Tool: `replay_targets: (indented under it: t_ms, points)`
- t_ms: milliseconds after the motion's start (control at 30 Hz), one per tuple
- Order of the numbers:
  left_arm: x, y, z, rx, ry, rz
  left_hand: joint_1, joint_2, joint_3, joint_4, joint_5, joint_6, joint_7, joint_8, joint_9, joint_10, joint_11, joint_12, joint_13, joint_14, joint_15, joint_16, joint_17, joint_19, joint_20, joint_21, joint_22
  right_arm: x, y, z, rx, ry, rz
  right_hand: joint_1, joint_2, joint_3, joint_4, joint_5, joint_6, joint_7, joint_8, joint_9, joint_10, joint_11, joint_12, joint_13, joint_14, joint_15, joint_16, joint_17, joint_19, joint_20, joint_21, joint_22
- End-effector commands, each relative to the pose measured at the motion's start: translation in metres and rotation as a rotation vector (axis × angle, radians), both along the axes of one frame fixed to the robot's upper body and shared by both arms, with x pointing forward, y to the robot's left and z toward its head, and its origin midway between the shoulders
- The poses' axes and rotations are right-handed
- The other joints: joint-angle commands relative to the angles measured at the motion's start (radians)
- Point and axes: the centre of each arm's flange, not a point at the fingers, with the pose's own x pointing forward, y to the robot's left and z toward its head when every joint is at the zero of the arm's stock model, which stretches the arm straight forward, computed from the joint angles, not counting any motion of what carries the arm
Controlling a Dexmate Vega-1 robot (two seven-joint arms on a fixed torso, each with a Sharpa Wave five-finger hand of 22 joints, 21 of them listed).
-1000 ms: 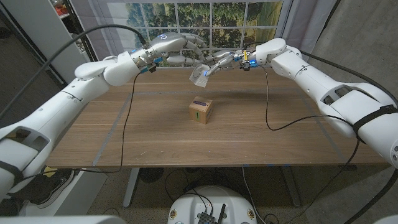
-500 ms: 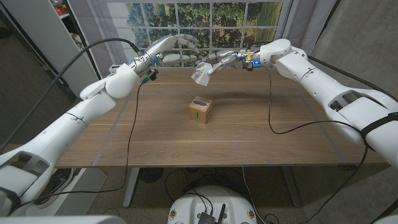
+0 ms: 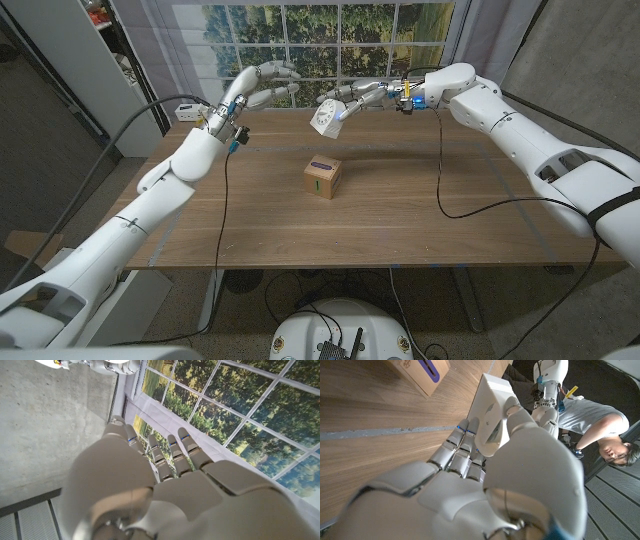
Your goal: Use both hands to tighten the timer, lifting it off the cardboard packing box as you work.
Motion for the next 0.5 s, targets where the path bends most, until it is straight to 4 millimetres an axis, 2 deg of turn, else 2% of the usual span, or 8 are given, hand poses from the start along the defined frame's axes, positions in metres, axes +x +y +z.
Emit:
replay_targets:
  t_ms: [33,167,200,333,500]
  points:
    - [0.004,0.024,-0.027,-0.203,0.063,-0.035,-0.013,-0.002,-0.007,0.004,0.003,-0.001,0.003,-0.002,-0.001,0.011,-0.002,0.009,0.005,0.013,-0.099,0.010,0.004,0.006,0.004,0.005,0.001,-0.006,-0.010,-0.004,0.023,-0.037,0.075,0.096,0.042,0.019,0.008,-0.003,0.031,0.000,0.008,0.002,0.113,-0.098,0.081,0.245,-0.009,-0.184,0.004,0.018,-0.014,-0.093,-0.003,0.006]
    - [0.007,0.030,-0.034,-0.254,0.082,-0.047,-0.019,0.002,-0.010,0.009,0.003,-0.002,0.007,-0.005,-0.003,0.012,-0.001,0.009,0.006,0.015,-0.094,0.011,0.005,0.004,0.007,0.005,0.000,-0.011,-0.012,-0.003,0.048,-0.076,0.098,0.122,0.042,0.022,0.007,-0.008,0.059,-0.001,0.016,0.005,0.111,-0.109,0.080,0.251,-0.014,-0.184,0.006,0.030,-0.021,-0.097,-0.002,0.006]
    - [0.008,0.031,-0.036,-0.267,0.086,-0.052,-0.019,0.003,-0.010,0.009,0.003,-0.004,0.006,-0.006,-0.003,0.012,0.000,0.009,0.006,0.016,-0.094,0.011,0.005,0.004,0.008,0.006,0.000,-0.012,-0.012,-0.003,0.054,-0.086,0.103,0.135,0.042,0.024,0.007,-0.010,0.074,-0.001,0.020,0.008,0.116,-0.122,0.082,0.255,-0.015,-0.183,0.007,0.036,-0.023,-0.098,-0.001,0.007]
    - [0.011,0.035,-0.042,-0.311,0.105,-0.067,-0.028,0.011,-0.013,0.018,0.001,0.005,0.014,-0.004,-0.003,0.023,0.005,0.013,0.007,0.026,-0.095,0.015,0.007,0.006,0.008,0.008,0.000,-0.014,-0.014,-0.002,0.079,-0.116,0.130,0.161,0.044,0.026,0.012,-0.018,0.130,0.002,0.035,0.009,0.115,-0.127,0.082,0.264,-0.016,-0.185,0.008,0.046,-0.028,-0.104,0.002,0.007]
    - [0.012,0.038,-0.048,-0.342,0.120,-0.057,-0.033,0.020,-0.013,0.024,0.000,0.010,0.021,-0.003,-0.003,0.029,0.003,0.015,0.008,0.038,-0.096,0.019,0.008,0.008,0.011,0.010,-0.001,-0.018,-0.014,0.000,0.094,-0.147,0.151,0.179,0.047,0.024,0.018,-0.024,0.172,0.002,0.043,0.009,0.124,-0.136,0.084,0.272,-0.007,-0.185,0.010,0.053,-0.030,-0.112,0.005,0.007]
